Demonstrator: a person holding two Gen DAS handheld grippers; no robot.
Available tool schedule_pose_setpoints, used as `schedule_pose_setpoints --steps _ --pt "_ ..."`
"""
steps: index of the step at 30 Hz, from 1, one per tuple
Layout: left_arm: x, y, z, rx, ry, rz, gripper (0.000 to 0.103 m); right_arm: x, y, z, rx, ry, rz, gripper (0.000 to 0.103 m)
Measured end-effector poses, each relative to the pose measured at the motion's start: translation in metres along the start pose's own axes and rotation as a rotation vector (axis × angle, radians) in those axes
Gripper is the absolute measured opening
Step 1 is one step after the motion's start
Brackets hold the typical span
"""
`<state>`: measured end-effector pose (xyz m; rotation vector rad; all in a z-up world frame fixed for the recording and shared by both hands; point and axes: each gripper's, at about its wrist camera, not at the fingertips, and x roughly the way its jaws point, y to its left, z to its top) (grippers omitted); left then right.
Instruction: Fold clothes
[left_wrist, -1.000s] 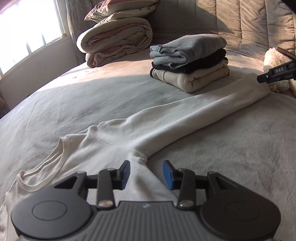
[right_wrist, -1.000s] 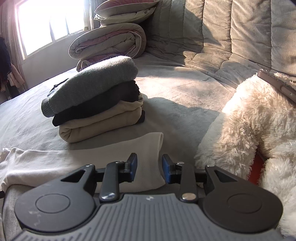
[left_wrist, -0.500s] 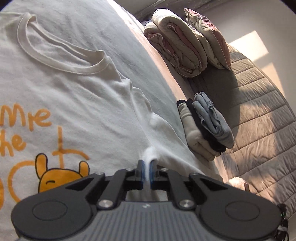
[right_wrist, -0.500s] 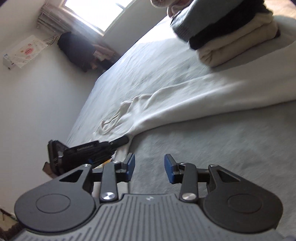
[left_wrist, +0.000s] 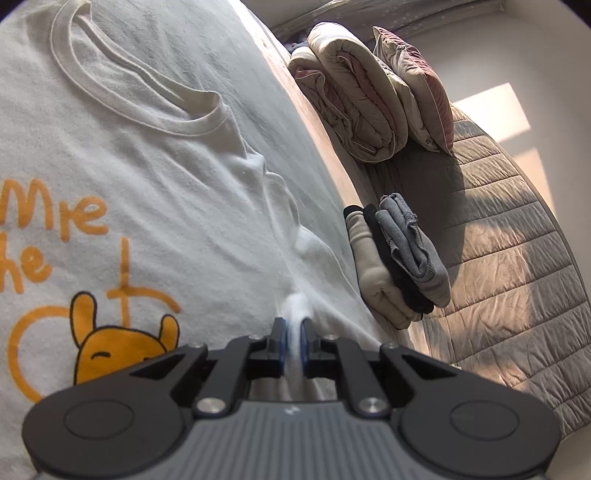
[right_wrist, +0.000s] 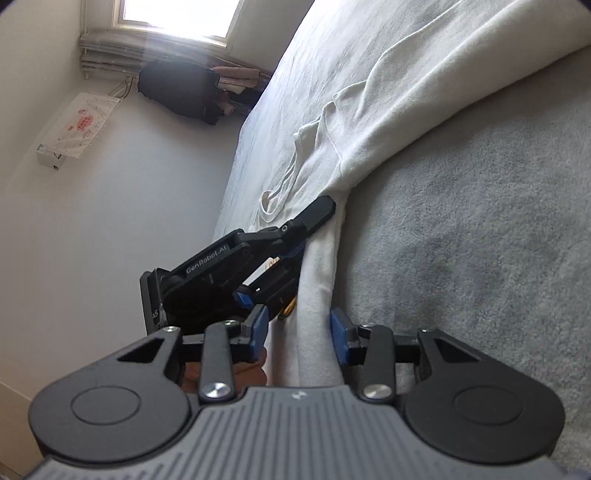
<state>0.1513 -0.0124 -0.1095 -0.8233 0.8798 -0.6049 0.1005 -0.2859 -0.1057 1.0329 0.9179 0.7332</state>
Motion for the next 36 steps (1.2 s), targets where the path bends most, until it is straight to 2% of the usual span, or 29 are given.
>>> schedule_pose_setpoints --steps 4,7,13,16,18,19,20,21,24,30,31,32,33,34,36 --pt "-0.013 0.001 0.006 0.016 -0.012 -0.021 0.011 -0.007 -0.014 0.003 0.089 -0.041 0.075 0.030" --pt "-0.009 -0.007 0.005 0.109 0.010 0.048 0.011 -0.018 -0.017 0.006 0.125 -0.061 0.117 0.025" --pt "0.007 -0.046 -0.019 0.467 0.004 0.212 0.010 -0.042 -0.002 0.015 0.104 -0.125 0.189 0.024" --pt "0.013 -0.060 -0.030 0.623 -0.015 0.278 0.010 -0.049 0.003 0.022 0.053 -0.198 0.057 0.027" --pt "0.014 -0.064 -0.035 0.685 -0.028 0.303 0.010 -0.045 0.003 0.026 0.025 -0.232 -0.047 0.030" --pt "0.015 -0.065 -0.035 0.688 -0.035 0.304 0.010 -0.043 0.002 0.027 0.015 -0.245 -0.088 0.033" --pt "0.013 -0.062 -0.033 0.669 -0.041 0.293 0.010 -0.042 0.002 0.028 -0.001 -0.260 -0.130 0.041" --pt "0.012 -0.060 -0.031 0.649 -0.046 0.283 0.010 -0.041 0.002 0.029 -0.019 -0.276 -0.172 0.042" --pt "0.009 -0.054 -0.025 0.601 -0.058 0.258 0.010 -0.036 0.007 0.030 -0.095 -0.340 -0.302 0.042" --pt "0.004 -0.051 -0.019 0.541 -0.116 0.244 0.010 -0.009 0.009 0.037 -0.189 -0.404 -0.429 0.038" --pt "0.003 -0.050 -0.018 0.520 -0.126 0.234 0.010 -0.005 0.009 0.038 -0.178 -0.426 -0.442 0.035" --pt "0.004 -0.048 -0.017 0.501 -0.128 0.227 0.010 -0.003 0.009 0.040 -0.165 -0.447 -0.461 0.027" --pt "0.008 -0.047 -0.018 0.495 -0.110 0.226 0.010 -0.003 0.008 0.042 -0.161 -0.473 -0.488 0.011" --pt "0.013 -0.048 -0.020 0.509 -0.094 0.230 0.010 -0.005 0.007 0.045 -0.160 -0.501 -0.516 0.005" --pt "0.018 -0.054 -0.027 0.572 -0.080 0.248 0.010 -0.007 0.010 0.052 -0.172 -0.555 -0.584 0.000"
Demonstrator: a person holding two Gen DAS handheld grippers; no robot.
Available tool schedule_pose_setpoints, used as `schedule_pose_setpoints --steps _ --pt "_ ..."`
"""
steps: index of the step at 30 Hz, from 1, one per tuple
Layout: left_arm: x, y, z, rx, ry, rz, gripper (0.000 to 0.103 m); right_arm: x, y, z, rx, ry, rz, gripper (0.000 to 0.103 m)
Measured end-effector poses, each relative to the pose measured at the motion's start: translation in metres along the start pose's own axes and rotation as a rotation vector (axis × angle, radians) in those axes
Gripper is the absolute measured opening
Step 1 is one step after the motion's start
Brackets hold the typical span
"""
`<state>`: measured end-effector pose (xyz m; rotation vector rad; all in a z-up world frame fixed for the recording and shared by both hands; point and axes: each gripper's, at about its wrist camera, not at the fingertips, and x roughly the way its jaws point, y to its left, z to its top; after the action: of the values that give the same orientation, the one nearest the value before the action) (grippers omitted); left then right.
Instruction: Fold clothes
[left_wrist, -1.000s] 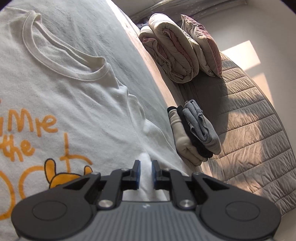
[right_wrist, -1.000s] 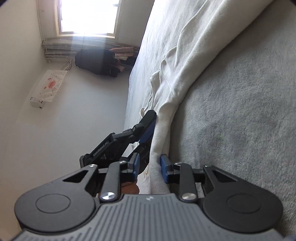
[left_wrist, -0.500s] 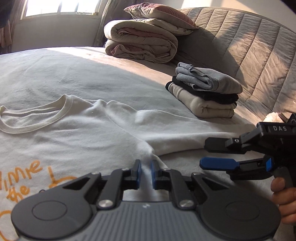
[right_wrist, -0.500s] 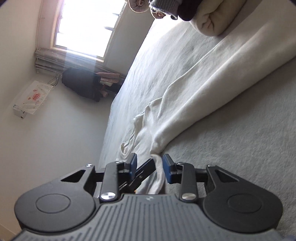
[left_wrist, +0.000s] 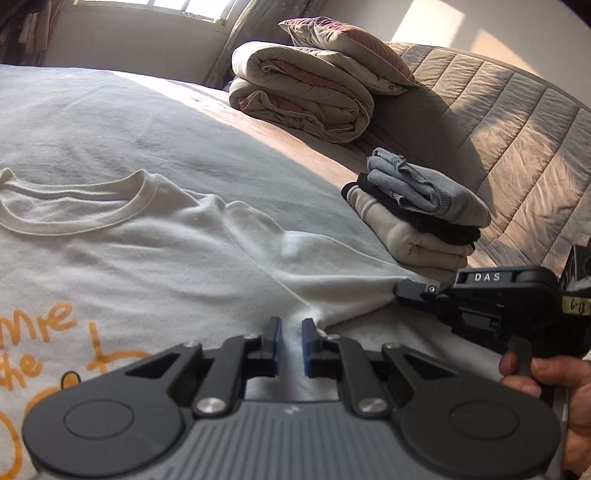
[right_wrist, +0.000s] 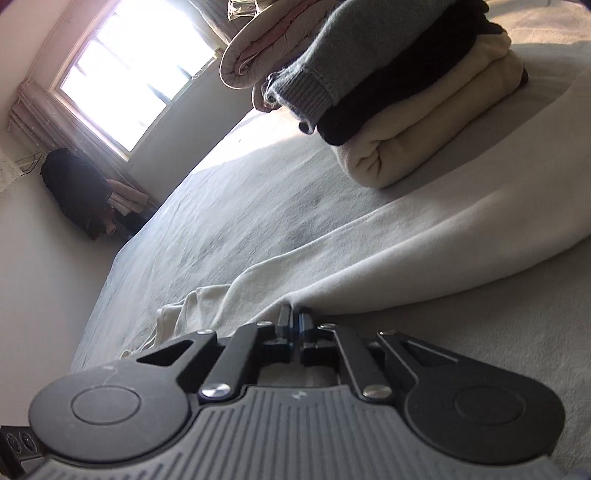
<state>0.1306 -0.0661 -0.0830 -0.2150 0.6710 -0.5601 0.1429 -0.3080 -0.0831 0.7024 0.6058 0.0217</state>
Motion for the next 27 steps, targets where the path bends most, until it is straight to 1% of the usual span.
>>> schedule_pose_setpoints --steps 2,4,5,6,8,9,11,14,15,18,20,21,24,27 --pt "0.000 -0.006 0.002 0.041 0.010 0.014 0.010 0.000 -0.003 0.004 -0.003 -0.009 -0.051 0.000" --pt "-0.004 -0.007 0.003 0.048 0.012 0.012 0.010 -0.005 -0.003 0.003 -0.007 0.013 -0.052 0.000" --pt "-0.008 -0.006 0.001 0.036 0.015 0.000 0.010 -0.008 -0.003 0.002 -0.009 0.026 -0.048 0.003" --pt "-0.010 -0.005 -0.003 0.029 0.021 -0.004 0.010 -0.010 -0.002 0.001 -0.012 0.039 -0.045 0.017" --pt "-0.017 -0.006 -0.012 0.039 0.023 -0.007 0.012 -0.016 -0.002 -0.001 -0.016 0.065 -0.039 0.020" --pt "-0.022 -0.006 -0.016 0.047 0.022 -0.008 0.013 -0.022 0.000 -0.002 -0.022 0.086 -0.028 0.031" --pt "-0.038 -0.007 -0.024 0.049 0.025 -0.011 0.013 -0.037 0.003 -0.005 -0.049 0.114 -0.011 0.048" --pt "-0.064 -0.006 -0.038 0.035 0.040 -0.022 0.014 -0.056 0.006 -0.012 -0.098 0.144 -0.004 0.049" --pt "-0.072 -0.007 -0.044 0.041 0.045 -0.026 0.015 -0.061 0.006 -0.013 -0.103 0.142 -0.011 0.049" --pt "-0.096 -0.012 -0.062 0.089 0.069 -0.034 0.020 -0.075 0.001 -0.011 -0.096 0.122 -0.035 0.049" --pt "-0.107 -0.017 -0.067 0.134 0.075 -0.026 0.026 -0.084 -0.006 -0.007 -0.079 0.097 -0.055 0.049" --pt "-0.111 -0.020 -0.068 0.155 0.078 -0.020 0.027 -0.089 -0.009 -0.004 -0.070 0.084 -0.066 0.049" --pt "-0.112 -0.028 -0.058 0.202 0.073 0.010 0.028 -0.106 -0.026 0.005 -0.057 0.026 -0.144 0.049" --pt "-0.103 -0.039 -0.044 0.245 0.055 0.026 0.028 -0.117 -0.055 0.013 0.040 -0.011 -0.171 0.049"
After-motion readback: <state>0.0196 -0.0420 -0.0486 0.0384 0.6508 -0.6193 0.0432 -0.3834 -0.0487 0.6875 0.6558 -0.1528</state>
